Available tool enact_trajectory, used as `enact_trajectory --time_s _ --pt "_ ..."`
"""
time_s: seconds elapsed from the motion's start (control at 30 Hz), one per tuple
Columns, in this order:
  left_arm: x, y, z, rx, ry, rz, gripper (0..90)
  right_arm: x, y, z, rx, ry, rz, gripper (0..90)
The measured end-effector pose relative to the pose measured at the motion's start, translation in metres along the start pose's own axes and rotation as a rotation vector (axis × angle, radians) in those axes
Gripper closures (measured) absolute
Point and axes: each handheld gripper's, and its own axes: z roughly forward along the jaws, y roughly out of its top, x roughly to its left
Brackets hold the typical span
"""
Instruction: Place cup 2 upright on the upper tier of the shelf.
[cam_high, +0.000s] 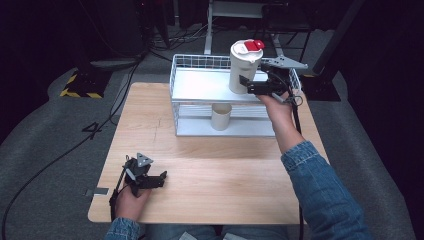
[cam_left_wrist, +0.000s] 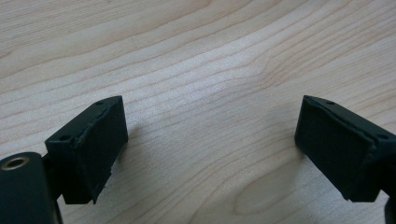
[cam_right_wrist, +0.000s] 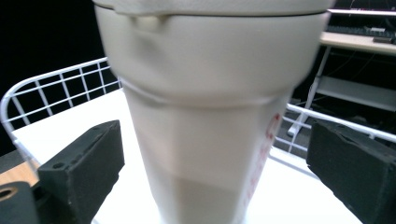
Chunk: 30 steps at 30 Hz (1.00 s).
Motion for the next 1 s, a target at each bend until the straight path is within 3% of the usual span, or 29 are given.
enact_trajectory --time_s 0.8,1.0 --pt "-0.001 -0.002 -0.001 -0.001 0.001 0.0 10.1 0.007 -0.014 -0.088 -0.043 0.104 -0.043 6.4" --pt "-0.001 -0.001 -0.001 -0.001 0.0 0.0 10.1 0.009 -0.021 -0.106 -0.033 0.125 -0.049 6.5"
